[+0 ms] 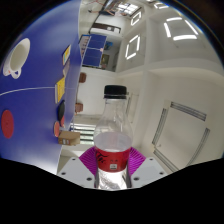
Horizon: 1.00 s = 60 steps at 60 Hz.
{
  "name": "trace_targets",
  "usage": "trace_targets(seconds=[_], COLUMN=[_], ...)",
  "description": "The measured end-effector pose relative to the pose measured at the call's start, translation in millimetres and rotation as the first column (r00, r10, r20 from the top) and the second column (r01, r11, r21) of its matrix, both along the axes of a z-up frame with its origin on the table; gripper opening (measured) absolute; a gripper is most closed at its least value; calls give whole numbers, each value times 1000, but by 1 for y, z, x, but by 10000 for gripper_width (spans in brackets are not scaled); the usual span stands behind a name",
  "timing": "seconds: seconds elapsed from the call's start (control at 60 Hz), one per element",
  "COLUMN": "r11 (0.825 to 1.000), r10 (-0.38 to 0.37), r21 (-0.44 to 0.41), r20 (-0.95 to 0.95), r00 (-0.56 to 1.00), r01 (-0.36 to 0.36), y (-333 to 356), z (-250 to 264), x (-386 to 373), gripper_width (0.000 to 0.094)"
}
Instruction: Pour water
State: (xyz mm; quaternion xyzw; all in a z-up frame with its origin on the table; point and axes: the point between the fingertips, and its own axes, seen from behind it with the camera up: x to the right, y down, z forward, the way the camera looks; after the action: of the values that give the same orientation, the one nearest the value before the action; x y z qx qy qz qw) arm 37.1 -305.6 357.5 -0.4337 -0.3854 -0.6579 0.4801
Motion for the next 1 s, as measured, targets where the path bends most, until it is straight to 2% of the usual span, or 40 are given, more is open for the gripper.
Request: trace_targets(seconds=[0.1,0.167,0.183,0.2,0.3,0.333,0.383,0.5,0.55,0.6,0.683,0.75,0.817,0.883,1.0], r11=[990,978,976,973,953,949,941,935,934,936,950,953,963,960,929], r10=[69,96,103,109,179,198,210,212,226,237,208,221,222,248,290], r21=[-139,-206,-215,-232,-301,-314,-337,-351,-357,-350,-301,-237,-127,-20,102], r20=[239,388,426,450,619,643,652,655,630,574,395,122,-127,-404,-799], r00=[968,916,899,886,765,740,729,726,743,784,895,968,967,881,526], r01=[-36,-15,-10,-2,21,19,30,44,19,-27,-87,-188,-238,-279,-357], y=[20,30,38,39,47,57,53,52,48,42,35,24,12,-2,16], z=[-26,-48,-73,-65,-96,-117,-119,-126,-123,-110,-73,-28,25,53,61], x=[-55,-79,-82,-90,-120,-117,-131,-130,-135,-140,-135,-132,-119,-107,-75], gripper_width=[355,354,354,354,354,355,355,355,352,354,356,354,353,353,353])
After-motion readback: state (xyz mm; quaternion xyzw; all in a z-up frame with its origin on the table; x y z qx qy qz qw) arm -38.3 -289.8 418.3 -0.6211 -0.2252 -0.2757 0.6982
